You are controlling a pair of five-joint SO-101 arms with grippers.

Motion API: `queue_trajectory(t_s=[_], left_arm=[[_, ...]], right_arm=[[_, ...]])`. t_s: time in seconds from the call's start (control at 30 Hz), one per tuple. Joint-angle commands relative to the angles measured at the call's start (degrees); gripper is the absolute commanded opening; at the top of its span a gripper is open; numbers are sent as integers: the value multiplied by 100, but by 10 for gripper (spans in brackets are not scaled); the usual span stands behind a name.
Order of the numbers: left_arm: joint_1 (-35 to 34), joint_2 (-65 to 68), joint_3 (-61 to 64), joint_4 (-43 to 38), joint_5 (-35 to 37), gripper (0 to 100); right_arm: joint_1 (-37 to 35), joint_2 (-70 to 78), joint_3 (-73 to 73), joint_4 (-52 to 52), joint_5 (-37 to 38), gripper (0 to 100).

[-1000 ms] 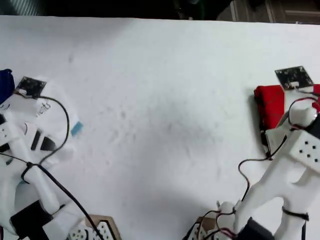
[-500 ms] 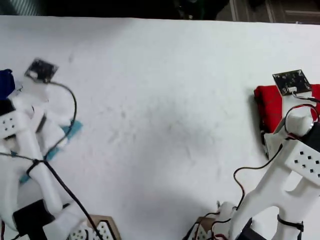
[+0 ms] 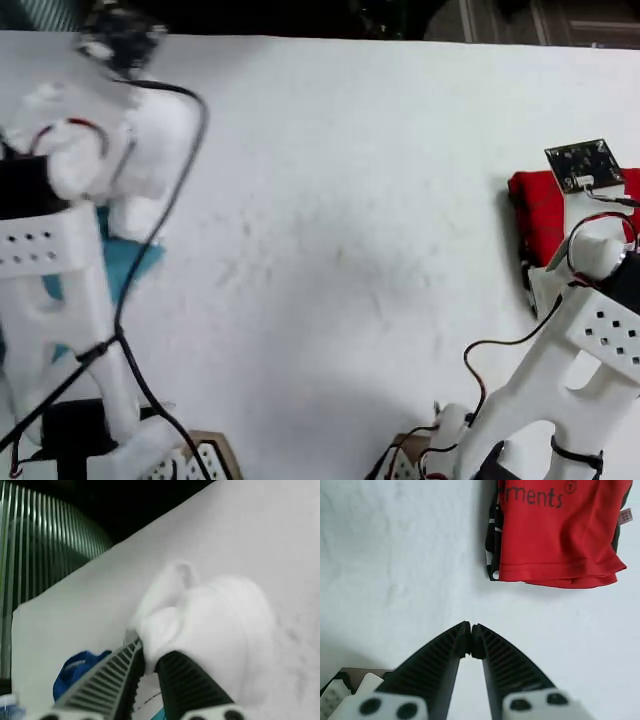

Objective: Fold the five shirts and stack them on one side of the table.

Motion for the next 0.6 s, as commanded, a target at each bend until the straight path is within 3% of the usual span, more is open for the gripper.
queue_trajectory(t_s=[0.0, 0.17, 0.33, 0.43, 0.57], left_arm=[[875, -198, -334, -18, 53, 24], [2000, -198, -352, -308, 53, 23], [2923, -198, -352, -1424, 53, 23], [3196, -189, -651, -1969, 53, 23], [3327, -180, -1055, -1697, 53, 23]], right_arm=[[-4, -180, 0, -31, -35, 19], [4, -391, 360, -31, -35, 19], [4, -901, 835, -31, -35, 18], [4, -1218, 1187, -31, -35, 18], [4, -1516, 1618, -31, -35, 18]])
